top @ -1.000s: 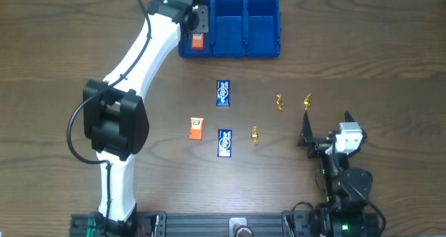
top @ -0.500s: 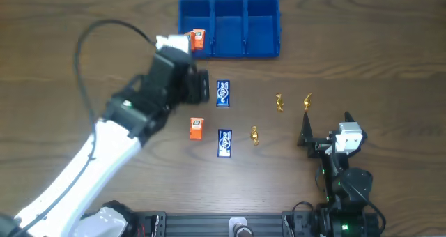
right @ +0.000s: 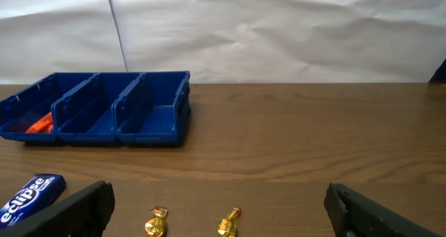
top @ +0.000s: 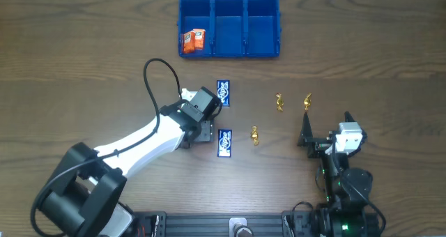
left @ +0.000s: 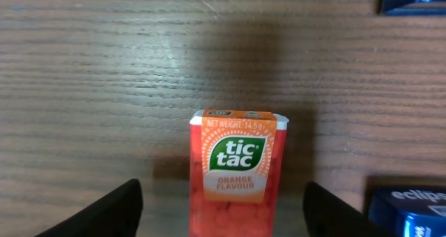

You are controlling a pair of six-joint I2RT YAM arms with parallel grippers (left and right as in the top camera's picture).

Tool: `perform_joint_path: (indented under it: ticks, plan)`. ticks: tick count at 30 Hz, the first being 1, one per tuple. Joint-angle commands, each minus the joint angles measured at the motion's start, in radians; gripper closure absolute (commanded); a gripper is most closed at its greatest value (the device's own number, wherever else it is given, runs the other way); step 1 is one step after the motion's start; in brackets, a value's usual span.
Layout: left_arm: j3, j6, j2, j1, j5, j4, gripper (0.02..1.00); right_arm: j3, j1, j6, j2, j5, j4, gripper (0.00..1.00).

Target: Sort Candies Into Trays

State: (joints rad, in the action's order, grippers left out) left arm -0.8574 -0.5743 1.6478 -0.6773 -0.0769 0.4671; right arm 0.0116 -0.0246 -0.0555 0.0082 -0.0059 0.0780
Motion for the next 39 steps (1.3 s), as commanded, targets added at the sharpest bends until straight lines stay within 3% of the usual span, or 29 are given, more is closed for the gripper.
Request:
perform_joint_path:
  ticks: [1,4,8,11,14,18,21,26,31,39]
  plan:
    - [0.003,-0.017,0.049,-0.006,0.000,-0.013,0.314,-0.004,0.002,0.012,-0.005,0.003,0.004,0.003]
    - [0.003,-0.018,0.065,-0.006,0.000,-0.029,0.395,-0.004,0.002,0.012,-0.005,0.003,0.004,0.003]
    - [0.003,-0.018,0.067,-0.006,0.000,-0.035,0.676,-0.004,0.002,0.012,-0.005,0.003,0.004,0.003]
    - [0.000,-0.029,0.064,-0.006,-0.001,-0.037,0.735,-0.004,0.002,0.012,-0.005,0.003,0.004,0.003]
    - [-0.069,-0.016,0.007,0.000,-0.053,-0.006,0.733,-0.004,0.002,0.012,-0.005,0.003,0.004,0.003]
    - [-0.402,0.075,-0.053,0.045,-0.198,0.163,0.720,-0.004,0.002,0.012,-0.005,0.003,0.004,0.003]
    - [-0.720,0.183,0.018,0.132,-0.225,0.206,0.720,-0.004,0.002,0.012,-0.005,0.003,0.004,0.003]
    - [-1.107,0.217,0.368,0.294,-0.142,0.253,0.722,-0.004,0.002,0.012,-0.005,0.003,0.004,0.003]
    - [-1.153,0.239,0.542,0.337,-0.016,0.220,0.715,-0.004,0.002,0.012,-0.005,0.003,0.004,0.003]
    - [-1.153,0.298,0.589,0.322,0.029,0.214,0.715,-0.004,0.002,0.012,-0.005,0.003,0.004,0.003]
